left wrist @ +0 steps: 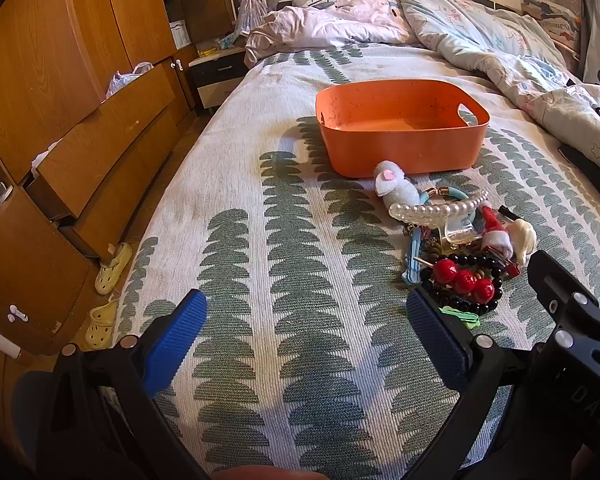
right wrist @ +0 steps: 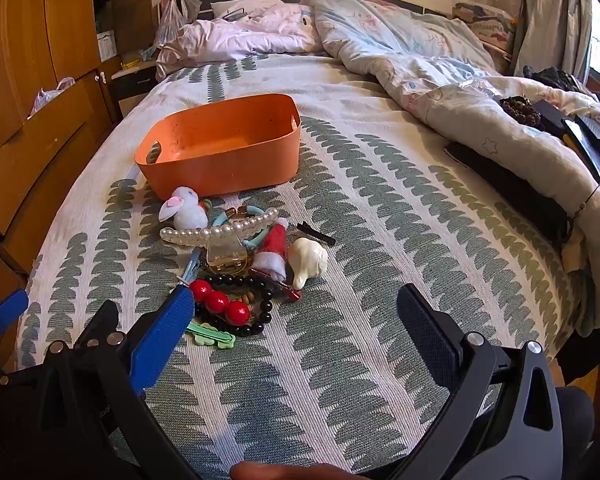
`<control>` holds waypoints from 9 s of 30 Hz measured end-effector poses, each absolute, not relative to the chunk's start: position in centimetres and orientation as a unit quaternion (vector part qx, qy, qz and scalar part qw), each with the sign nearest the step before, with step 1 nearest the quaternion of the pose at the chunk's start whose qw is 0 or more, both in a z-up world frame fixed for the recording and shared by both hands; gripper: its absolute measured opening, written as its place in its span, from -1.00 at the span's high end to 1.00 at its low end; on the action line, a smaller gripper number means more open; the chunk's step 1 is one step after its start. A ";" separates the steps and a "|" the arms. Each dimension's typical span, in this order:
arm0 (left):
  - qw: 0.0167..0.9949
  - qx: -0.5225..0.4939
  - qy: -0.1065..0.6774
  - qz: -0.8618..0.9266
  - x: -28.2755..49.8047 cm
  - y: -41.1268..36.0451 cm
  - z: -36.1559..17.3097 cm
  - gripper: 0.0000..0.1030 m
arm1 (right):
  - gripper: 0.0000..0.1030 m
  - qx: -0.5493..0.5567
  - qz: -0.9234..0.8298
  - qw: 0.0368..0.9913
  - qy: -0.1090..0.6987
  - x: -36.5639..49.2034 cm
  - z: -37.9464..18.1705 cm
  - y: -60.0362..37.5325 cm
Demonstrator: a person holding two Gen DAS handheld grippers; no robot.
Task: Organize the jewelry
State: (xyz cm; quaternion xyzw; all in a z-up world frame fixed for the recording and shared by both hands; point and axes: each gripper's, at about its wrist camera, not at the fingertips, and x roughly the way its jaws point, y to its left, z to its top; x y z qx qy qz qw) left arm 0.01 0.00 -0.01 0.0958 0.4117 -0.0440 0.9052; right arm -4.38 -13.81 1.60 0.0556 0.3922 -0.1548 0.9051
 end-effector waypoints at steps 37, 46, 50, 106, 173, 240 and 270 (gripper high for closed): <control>0.903 0.092 0.419 -0.037 0.5 0.7 0.1 -0.92 | -0.95 0.092 -0.107 0.910 0.389 -4.4 2.2 -14.5; 0.904 0.090 0.416 -0.037 0.4 0.5 0.4 -0.93 | -0.95 0.073 -0.103 0.916 0.381 -4.8 2.6 -13.8; 0.904 0.089 0.415 -0.037 0.4 0.6 0.4 -0.93 | -0.95 0.077 -0.095 0.916 0.382 -4.8 2.6 -13.8; 0.903 0.090 0.420 -0.028 0.9 0.7 0.2 -0.92 | -0.95 0.078 -0.089 0.916 0.383 -4.6 2.8 -14.7; 0.886 0.077 0.444 -0.113 5.9 -1.9 0.4 -0.92 | -0.10 0.092 -0.017 0.844 0.529 3.6 -3.8 -20.0; 0.840 0.085 0.513 -0.154 13.5 -7.6 -4.5 0.25 | 0.38 0.127 0.011 0.850 0.511 2.4 -2.7 -20.6; 0.874 0.057 0.450 -0.178 10.6 -6.0 2.2 0.40 | 0.41 0.134 0.032 0.882 0.451 0.4 2.0 -20.4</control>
